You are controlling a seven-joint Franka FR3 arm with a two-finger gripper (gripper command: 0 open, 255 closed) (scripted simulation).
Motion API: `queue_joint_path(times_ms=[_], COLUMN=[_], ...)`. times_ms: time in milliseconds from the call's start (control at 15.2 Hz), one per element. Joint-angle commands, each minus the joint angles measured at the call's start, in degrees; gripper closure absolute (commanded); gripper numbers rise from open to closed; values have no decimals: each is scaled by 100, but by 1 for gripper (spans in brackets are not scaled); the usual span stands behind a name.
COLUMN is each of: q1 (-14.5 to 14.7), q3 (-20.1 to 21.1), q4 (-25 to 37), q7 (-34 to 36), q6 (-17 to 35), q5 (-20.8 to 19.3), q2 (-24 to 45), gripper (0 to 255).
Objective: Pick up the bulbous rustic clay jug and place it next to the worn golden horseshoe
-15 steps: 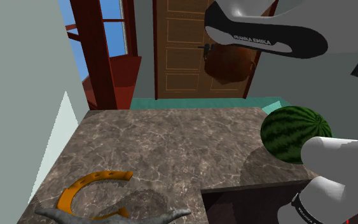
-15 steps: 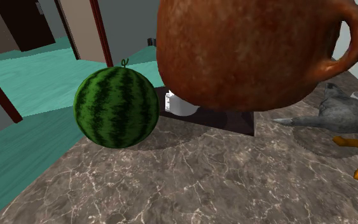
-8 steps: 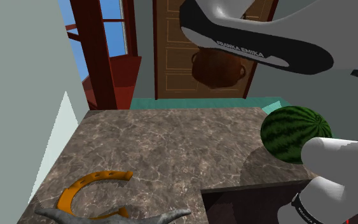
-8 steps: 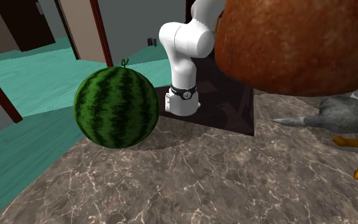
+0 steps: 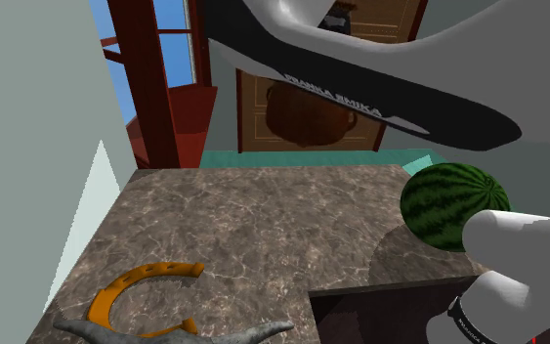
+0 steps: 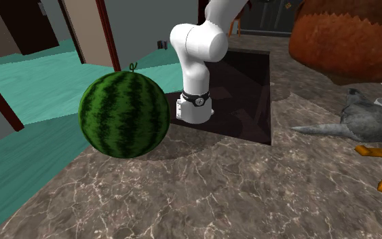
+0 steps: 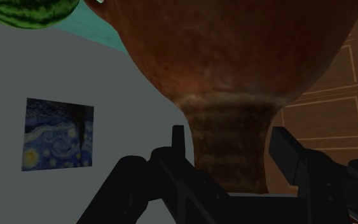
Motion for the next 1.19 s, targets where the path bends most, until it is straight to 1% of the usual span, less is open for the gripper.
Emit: queue_joint_path(times_ms=[0, 198, 330, 660, 1122], q1=[-112, -366, -588, -1335, -926], q3=[216, 545, 774, 1339, 1339], q4=[374, 1039, 1549, 3058, 2259], q7=[106, 222, 294, 436, 703], q6=[-321, -830, -1189, -2144, -1731], q5=[86, 222, 317, 580, 693], q2=[-48, -96, -130, -239, -431], gripper=[255, 255, 255, 255, 255])
